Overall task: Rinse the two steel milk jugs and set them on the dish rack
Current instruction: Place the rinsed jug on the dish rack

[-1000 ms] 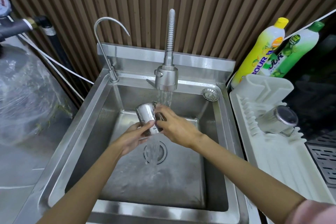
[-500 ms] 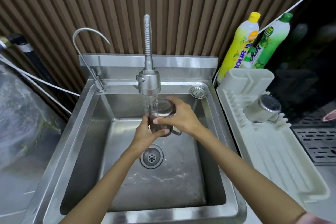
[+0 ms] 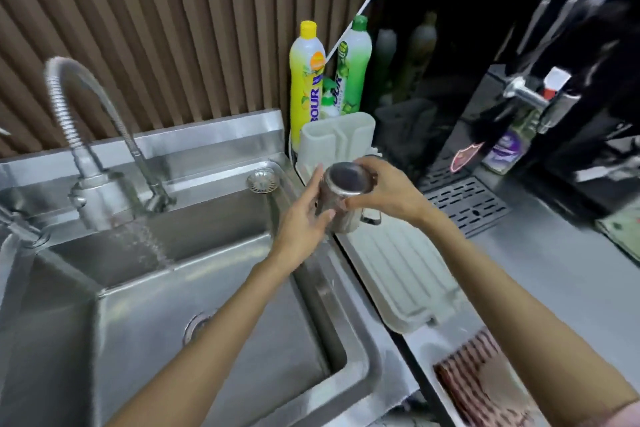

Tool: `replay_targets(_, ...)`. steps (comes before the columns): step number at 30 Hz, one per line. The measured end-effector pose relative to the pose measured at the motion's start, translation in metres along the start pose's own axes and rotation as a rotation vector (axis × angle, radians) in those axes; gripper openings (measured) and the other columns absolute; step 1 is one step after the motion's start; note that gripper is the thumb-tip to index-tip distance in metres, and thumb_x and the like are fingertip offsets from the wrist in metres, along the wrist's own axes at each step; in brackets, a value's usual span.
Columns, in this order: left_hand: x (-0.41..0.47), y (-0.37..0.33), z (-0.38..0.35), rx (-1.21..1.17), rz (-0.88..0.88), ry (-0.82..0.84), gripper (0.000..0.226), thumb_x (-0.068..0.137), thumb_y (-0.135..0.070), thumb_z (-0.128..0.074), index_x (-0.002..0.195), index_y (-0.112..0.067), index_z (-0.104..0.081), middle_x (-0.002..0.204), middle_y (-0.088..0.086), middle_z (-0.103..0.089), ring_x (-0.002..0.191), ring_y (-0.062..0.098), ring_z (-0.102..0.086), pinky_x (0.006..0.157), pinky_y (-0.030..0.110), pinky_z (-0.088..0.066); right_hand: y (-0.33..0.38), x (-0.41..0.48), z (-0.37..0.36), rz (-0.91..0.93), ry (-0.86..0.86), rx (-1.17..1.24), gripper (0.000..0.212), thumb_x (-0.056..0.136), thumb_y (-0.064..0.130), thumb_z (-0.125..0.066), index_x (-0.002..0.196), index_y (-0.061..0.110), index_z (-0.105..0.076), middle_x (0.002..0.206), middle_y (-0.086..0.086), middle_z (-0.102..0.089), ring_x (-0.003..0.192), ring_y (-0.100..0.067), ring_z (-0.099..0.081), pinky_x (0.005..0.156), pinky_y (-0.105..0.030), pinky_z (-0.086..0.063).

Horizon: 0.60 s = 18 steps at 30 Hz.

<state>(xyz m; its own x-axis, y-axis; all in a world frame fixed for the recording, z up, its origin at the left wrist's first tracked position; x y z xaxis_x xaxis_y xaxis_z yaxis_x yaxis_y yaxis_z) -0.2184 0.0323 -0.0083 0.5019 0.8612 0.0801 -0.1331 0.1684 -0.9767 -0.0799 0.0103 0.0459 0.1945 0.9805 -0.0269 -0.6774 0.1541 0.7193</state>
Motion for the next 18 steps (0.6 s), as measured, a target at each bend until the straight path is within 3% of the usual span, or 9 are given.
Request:
replay_targets(3, 0.012, 0.000, -0.042, 0.043, -0.012, 0.121, 0.072, 0.089, 0.004, -0.046, 0.145, -0.034, -0.019, 0.144, -0.017, -0.029, 0.137, 0.008, -0.032, 0.110, 0.018, -0.026, -0.032, -0.003, 0.025, -0.041, -0.052, -0.052, 0.055, 0.058, 0.018, -0.083, 0.109, 0.011, -0.064, 0.103, -0.011, -0.064, 0.091, -0.023, -0.060, 0.080, -0.031, -0.048)
replay_targets(5, 0.016, 0.004, -0.060, 0.113, 0.004, 0.177, 0.073, 0.090, 0.004, -0.042, 0.145, -0.037, -0.018, 0.145, -0.017, -0.030, 0.134, 0.002, -0.031, 0.099, 0.004, -0.027, -0.050, -0.005, 0.034, -0.063, -0.064, -0.073, 0.055, 0.059, 0.019, -0.082, 0.111, 0.014, -0.065, 0.100, -0.009, -0.063, 0.086, -0.015, -0.057, 0.073, -0.018, -0.042)
replay_targets(6, 0.017, 0.009, -0.067, 0.162, 0.015, 0.196, 0.075, 0.089, 0.004, -0.041, 0.144, -0.041, -0.017, 0.146, -0.016, -0.032, 0.133, 0.003, -0.033, 0.096, 0.003, -0.029, -0.057, -0.005, 0.037, -0.056, -0.064, -0.079, 0.053, 0.059, 0.018, -0.082, 0.110, 0.013, -0.066, 0.096, -0.008, -0.065, 0.079, -0.009, -0.054, 0.067, -0.012, -0.038)
replay_targets(9, 0.020, 0.027, -0.083, 0.249, 0.065, 0.228, 0.080, 0.089, 0.001, -0.040, 0.138, -0.055, -0.012, 0.150, -0.005, -0.036, 0.134, 0.019, -0.041, 0.098, 0.020, -0.031, -0.078, -0.001, 0.038, -0.063, -0.067, -0.079, 0.050, 0.060, 0.018, -0.082, 0.107, 0.009, -0.066, 0.090, -0.007, -0.061, 0.076, -0.011, -0.049, 0.064, -0.005, -0.037)
replay_targets(11, 0.019, 0.031, -0.090, 0.278, 0.090, 0.225, 0.079, 0.090, 0.000, -0.041, 0.139, -0.055, -0.011, 0.149, -0.001, -0.038, 0.128, 0.028, -0.046, 0.099, 0.028, -0.037, -0.092, 0.003, 0.035, -0.081, -0.067, -0.078, 0.056, 0.061, 0.021, -0.082, 0.113, 0.014, -0.063, 0.099, -0.007, -0.054, 0.088, -0.014, -0.048, 0.065, -0.012, -0.042)
replay_targets(14, 0.021, 0.029, -0.095, 0.353, 0.108, 0.202, 0.075, 0.092, -0.002, -0.042, 0.143, -0.047, -0.010, 0.150, 0.001, -0.036, 0.128, 0.026, -0.047, 0.102, 0.035, -0.040, -0.105, 0.009, 0.028, -0.091, -0.058, -0.086, 0.063, 0.062, 0.022, -0.081, 0.120, 0.015, -0.058, 0.104, -0.005, -0.045, 0.095, -0.017, -0.047, 0.078, -0.028, -0.045)
replay_targets(18, 0.026, 0.032, -0.096, 0.424, 0.150, 0.202, 0.070, 0.093, -0.008, -0.041, 0.142, -0.047, -0.010, 0.133, 0.017, -0.054, 0.093, 0.030, -0.060, 0.090, 0.042, -0.047, -0.107, 0.012, 0.029, -0.055, -0.029, -0.115, 0.063, 0.062, 0.022, -0.081, 0.120, 0.015, -0.058, 0.095, 0.004, -0.050, 0.098, -0.014, -0.043, 0.083, -0.028, -0.043)
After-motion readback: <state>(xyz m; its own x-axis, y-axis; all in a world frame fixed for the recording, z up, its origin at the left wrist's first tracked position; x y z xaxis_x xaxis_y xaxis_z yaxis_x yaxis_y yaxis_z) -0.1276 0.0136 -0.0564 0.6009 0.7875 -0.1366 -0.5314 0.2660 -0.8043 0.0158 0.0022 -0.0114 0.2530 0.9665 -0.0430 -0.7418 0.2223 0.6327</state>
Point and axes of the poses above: each hand's wrist, its own x-axis towards the middle knuckle, its own z-axis out of the back of the hand, y = z × x, the point moved 6 cm from there along x, towards the middle knuckle
